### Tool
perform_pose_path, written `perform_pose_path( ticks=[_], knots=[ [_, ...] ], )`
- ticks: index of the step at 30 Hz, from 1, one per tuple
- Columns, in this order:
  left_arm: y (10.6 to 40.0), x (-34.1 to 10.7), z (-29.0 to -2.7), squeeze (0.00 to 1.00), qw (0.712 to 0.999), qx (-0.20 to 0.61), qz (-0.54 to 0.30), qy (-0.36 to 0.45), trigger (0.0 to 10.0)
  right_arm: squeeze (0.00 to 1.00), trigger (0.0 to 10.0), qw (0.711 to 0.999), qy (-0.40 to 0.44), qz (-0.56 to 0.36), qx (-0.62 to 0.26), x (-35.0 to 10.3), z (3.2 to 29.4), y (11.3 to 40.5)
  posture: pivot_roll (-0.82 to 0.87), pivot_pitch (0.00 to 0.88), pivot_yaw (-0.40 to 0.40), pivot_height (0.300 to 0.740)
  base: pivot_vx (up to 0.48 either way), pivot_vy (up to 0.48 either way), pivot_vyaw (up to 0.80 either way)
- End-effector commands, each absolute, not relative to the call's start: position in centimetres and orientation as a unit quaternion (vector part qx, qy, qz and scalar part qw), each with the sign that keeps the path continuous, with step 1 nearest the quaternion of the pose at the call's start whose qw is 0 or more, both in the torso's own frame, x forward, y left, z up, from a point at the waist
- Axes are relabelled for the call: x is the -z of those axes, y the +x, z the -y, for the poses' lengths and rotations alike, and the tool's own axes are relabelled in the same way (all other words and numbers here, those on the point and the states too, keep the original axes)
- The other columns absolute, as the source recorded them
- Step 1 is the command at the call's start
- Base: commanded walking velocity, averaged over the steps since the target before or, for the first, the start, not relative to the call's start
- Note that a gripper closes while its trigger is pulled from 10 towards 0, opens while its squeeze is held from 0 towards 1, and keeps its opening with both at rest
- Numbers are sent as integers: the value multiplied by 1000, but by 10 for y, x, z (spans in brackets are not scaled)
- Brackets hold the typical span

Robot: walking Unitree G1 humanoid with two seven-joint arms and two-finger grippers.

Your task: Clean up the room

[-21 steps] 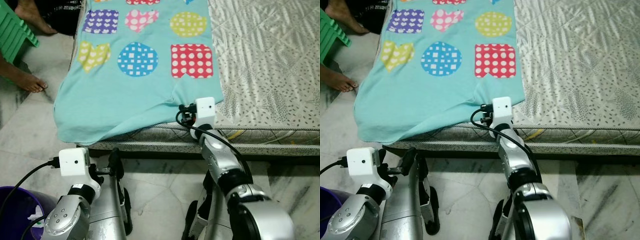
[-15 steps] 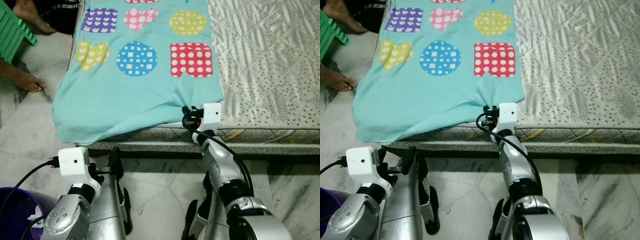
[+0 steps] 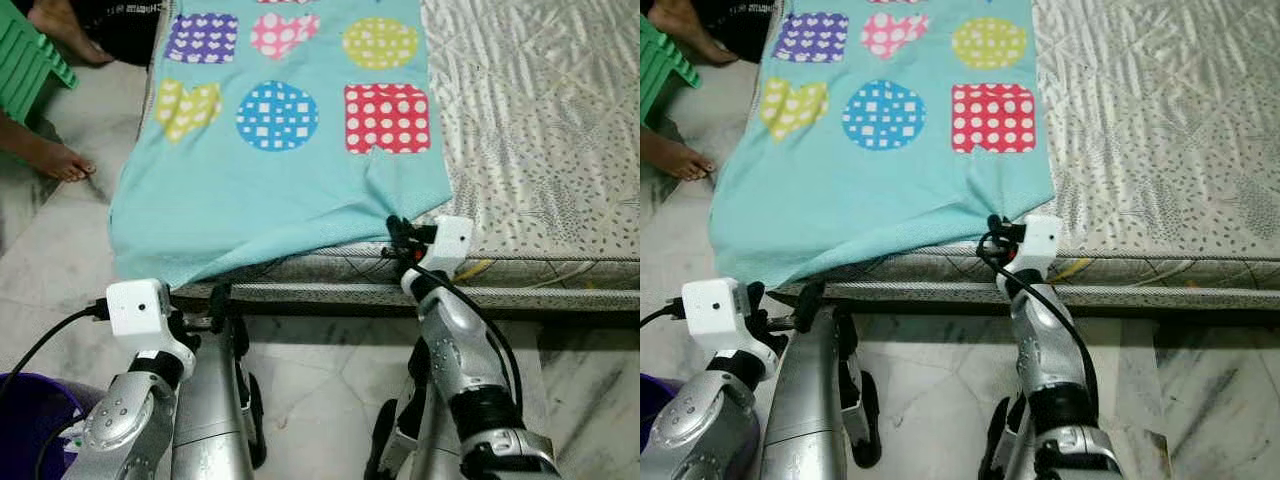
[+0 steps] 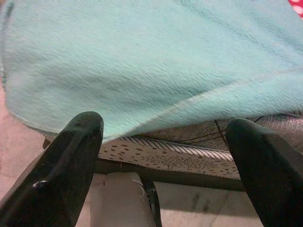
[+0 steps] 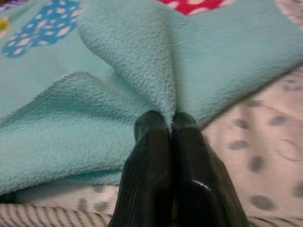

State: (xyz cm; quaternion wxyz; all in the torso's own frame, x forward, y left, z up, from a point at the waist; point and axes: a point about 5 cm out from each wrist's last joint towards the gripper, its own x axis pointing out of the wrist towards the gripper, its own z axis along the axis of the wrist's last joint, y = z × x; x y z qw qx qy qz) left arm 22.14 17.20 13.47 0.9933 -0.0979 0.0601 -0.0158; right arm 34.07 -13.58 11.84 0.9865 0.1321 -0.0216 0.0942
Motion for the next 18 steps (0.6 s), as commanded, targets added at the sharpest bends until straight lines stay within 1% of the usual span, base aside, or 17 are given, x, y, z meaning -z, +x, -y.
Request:
perform_pose_path(
  ticks=[1,4,8,9,10,11,12,13,16,18],
  knots=[
    [218,-127,-175,0,992,14,-76,-99,10000,0,0,988,136,3,-67,-110,150,333,125,325,-13,516,0,0,0],
    [219,-127,-176,0,992,16,-77,-100,10000,0,0,989,138,-7,-61,-109,155,328,121,314,-6,516,0,0,0],
    [222,-126,-174,0,991,27,-83,-100,10000,0,0,988,134,-47,-62,-104,159,310,115,296,3,516,0,0,0],
    [222,-126,-174,0,991,27,-83,-100,10000,0,0,988,134,-47,-62,-104,159,310,115,296,3,516,0,0,0],
    [222,-127,-173,0,991,32,-84,-100,10000,0,1216,988,128,-60,-69,-102,158,305,113,290,4,516,0,0,0],
    [223,-126,-173,0,991,34,-84,-100,10000,0,7294,987,130,-65,-69,-101,158,303,113,287,5,516,0,0,0],
    [224,-126,-173,0,991,35,-85,-100,10000,0,10000,985,136,-74,-70,-100,157,300,111,283,9,516,0,0,0],
    [224,-125,-172,0,990,41,-89,-101,10000,1000,10000,982,144,-87,-83,-98,155,294,110,279,8,516,0,0,0],
    [225,-124,-172,0,990,44,-91,-101,10000,1000,10000,981,148,-89,-91,-99,154,292,109,278,9,516,0,0,0],
    [225,-121,-169,0,988,57,-103,-100,10000,1000,10000,982,116,-114,-93,-99,151,288,105,268,11,516,0,0,0]
  ],
)
